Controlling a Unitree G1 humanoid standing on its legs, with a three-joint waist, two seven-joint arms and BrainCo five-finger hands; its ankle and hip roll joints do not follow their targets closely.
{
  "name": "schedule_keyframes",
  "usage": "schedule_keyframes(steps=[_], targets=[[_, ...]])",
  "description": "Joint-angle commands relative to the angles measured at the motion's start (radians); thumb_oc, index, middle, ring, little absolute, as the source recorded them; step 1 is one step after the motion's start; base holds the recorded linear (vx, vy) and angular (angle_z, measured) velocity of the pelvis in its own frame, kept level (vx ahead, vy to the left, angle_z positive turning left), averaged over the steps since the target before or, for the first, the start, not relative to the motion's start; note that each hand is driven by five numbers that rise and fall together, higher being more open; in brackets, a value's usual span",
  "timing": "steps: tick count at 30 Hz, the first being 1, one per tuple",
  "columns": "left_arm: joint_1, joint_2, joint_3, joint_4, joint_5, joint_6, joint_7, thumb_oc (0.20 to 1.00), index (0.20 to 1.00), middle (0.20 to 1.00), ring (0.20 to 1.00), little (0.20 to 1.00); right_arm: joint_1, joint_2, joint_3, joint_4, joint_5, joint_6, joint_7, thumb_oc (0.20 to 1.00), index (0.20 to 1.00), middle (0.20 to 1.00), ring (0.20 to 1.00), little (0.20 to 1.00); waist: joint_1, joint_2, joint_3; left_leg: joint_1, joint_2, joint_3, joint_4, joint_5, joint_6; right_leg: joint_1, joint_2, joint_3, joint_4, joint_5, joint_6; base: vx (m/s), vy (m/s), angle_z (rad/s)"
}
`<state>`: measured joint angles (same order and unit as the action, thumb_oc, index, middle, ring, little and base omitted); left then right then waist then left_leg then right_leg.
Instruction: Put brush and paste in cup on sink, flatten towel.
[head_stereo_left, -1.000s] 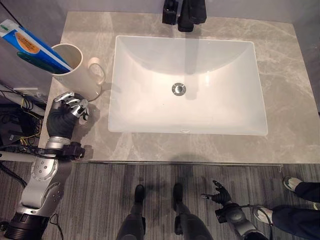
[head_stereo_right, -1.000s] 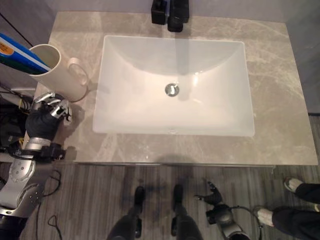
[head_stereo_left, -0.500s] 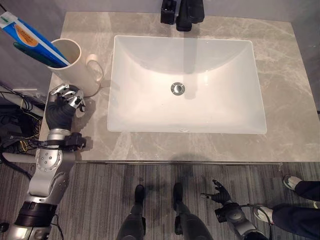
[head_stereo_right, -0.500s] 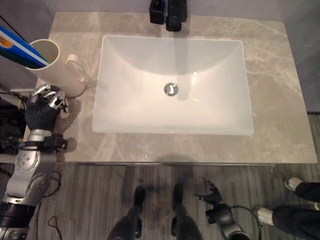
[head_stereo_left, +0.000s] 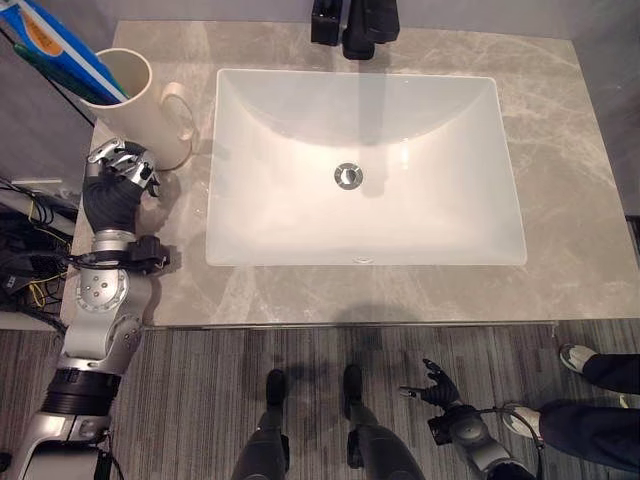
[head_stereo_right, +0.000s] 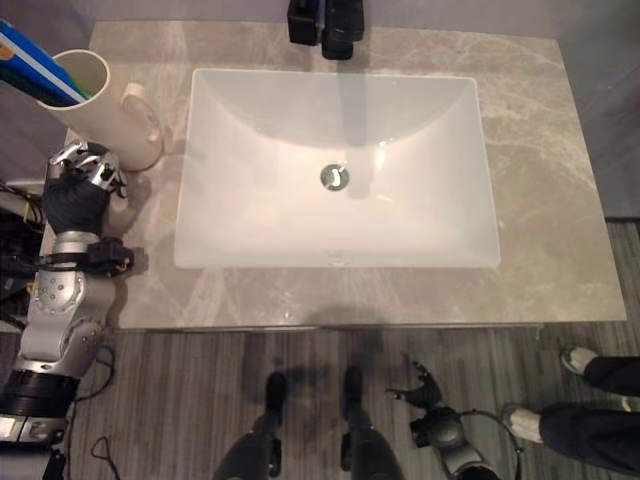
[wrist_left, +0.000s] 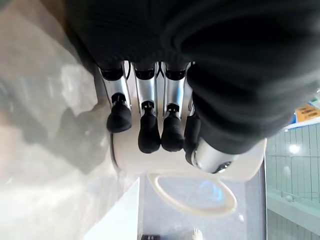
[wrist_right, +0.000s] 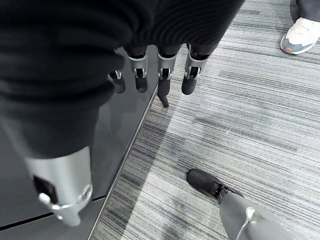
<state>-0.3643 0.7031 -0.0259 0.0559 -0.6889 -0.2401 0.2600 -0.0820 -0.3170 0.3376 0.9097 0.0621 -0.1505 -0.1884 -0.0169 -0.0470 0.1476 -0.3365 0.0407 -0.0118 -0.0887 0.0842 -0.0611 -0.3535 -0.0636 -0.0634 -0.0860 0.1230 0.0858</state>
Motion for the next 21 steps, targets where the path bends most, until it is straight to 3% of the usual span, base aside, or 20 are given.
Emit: schedule_keyframes(steps=[1, 21], targets=[[-0.060, 0.050, -0.035, 0.039, 0.029, -0.023, 0.020, 0.200, 0.200, 0.200, 0.200, 0.200, 0.012, -0.018, 0.024, -0.033, -0.012, -0.008, 0.000, 1.000, 1.000, 1.000, 1.000, 1.000, -0.004, -0.021, 0.003, -0.001, 0.041, -0.007, 0.001, -0.017, -0.027, 0.007, -0.084, -0.022, -0.001, -0.009, 0.082, 0.00, 0.000, 0.00], [-0.396, 0.157, -0.198, 0.289, -0.023, -0.020, 0.059, 0.200, 0.200, 0.200, 0.200, 0.200, 0.002, -0.028, 0.060, -0.030, 0.006, -0.011, 0.006, 1.000, 1.000, 1.000, 1.000, 1.000, -0.022, -0.022, -0.001, -0.007, 0.048, -0.011, 0.001, -0.015, -0.032, 0.003, -0.082, -0.029, -0.001, -0.009, 0.086, 0.00, 0.000, 0.00]])
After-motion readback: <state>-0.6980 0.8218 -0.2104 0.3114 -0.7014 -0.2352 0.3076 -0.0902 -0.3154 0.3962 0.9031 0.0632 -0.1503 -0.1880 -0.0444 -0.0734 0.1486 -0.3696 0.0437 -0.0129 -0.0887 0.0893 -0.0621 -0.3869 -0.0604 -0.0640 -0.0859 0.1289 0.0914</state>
